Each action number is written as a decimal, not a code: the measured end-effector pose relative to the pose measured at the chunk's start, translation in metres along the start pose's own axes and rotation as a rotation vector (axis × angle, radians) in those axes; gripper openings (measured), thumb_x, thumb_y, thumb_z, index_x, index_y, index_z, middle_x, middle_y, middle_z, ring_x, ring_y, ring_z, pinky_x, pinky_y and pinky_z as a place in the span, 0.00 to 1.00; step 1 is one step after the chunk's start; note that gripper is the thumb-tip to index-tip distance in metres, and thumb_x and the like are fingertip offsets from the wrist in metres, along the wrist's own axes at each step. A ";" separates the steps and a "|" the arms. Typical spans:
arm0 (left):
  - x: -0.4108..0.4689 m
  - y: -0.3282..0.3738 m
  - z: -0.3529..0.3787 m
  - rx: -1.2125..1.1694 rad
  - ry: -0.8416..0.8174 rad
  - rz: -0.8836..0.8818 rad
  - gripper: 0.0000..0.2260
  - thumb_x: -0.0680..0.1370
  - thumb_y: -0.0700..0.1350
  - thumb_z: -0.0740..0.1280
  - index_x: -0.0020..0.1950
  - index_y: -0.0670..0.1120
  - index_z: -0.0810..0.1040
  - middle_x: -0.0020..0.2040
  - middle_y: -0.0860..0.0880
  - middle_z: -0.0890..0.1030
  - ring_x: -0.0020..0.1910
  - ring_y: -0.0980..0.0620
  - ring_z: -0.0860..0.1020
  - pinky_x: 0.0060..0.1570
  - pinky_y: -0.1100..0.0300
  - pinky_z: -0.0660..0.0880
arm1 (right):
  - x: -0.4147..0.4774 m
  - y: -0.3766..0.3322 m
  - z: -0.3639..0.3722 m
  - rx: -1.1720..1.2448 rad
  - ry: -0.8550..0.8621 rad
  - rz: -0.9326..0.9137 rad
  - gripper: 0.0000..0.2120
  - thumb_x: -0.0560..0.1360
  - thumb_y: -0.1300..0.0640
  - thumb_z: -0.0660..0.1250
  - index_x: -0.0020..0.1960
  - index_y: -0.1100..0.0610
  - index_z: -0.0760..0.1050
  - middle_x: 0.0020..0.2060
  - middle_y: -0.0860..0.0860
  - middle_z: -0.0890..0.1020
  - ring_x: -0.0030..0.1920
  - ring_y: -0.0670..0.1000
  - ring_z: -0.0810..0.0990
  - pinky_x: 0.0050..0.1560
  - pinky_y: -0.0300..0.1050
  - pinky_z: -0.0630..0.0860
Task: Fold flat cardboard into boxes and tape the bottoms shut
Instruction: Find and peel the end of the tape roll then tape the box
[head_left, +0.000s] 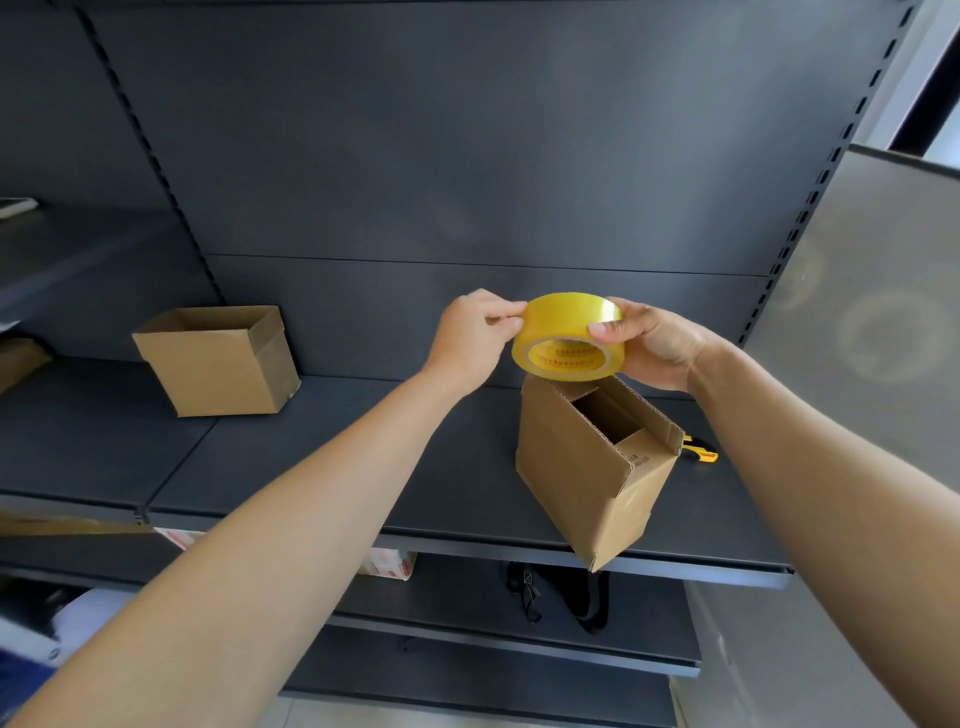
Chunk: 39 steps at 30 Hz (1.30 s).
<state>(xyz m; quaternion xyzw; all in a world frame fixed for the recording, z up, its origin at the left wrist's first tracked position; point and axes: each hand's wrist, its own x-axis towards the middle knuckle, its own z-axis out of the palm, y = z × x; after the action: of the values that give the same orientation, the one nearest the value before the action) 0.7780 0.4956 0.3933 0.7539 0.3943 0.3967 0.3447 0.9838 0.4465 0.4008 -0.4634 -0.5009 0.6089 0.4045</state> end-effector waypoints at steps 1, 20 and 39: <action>0.000 0.000 0.002 0.037 0.036 0.040 0.10 0.78 0.36 0.65 0.57 0.40 0.82 0.47 0.51 0.76 0.44 0.57 0.75 0.44 0.78 0.67 | 0.000 0.000 0.001 0.005 0.005 -0.006 0.48 0.50 0.48 0.84 0.66 0.59 0.71 0.59 0.58 0.79 0.57 0.58 0.79 0.55 0.50 0.77; -0.002 -0.006 -0.004 0.342 -0.079 0.185 0.04 0.76 0.37 0.63 0.42 0.44 0.73 0.42 0.52 0.73 0.42 0.53 0.71 0.42 0.62 0.69 | 0.000 0.007 0.007 0.015 -0.013 0.038 0.45 0.47 0.46 0.84 0.60 0.57 0.75 0.54 0.55 0.81 0.54 0.57 0.80 0.59 0.56 0.75; -0.010 0.001 -0.017 0.409 -0.229 0.253 0.06 0.79 0.38 0.58 0.42 0.44 0.66 0.43 0.50 0.69 0.42 0.56 0.67 0.40 0.68 0.64 | 0.002 0.007 0.010 0.097 -0.067 0.061 0.31 0.47 0.46 0.84 0.47 0.55 0.82 0.43 0.52 0.84 0.44 0.53 0.82 0.50 0.52 0.78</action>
<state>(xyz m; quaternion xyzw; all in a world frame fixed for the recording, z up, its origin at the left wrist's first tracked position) 0.7594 0.4904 0.3984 0.8912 0.3274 0.2605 0.1751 0.9733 0.4453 0.3940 -0.4377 -0.4696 0.6597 0.3906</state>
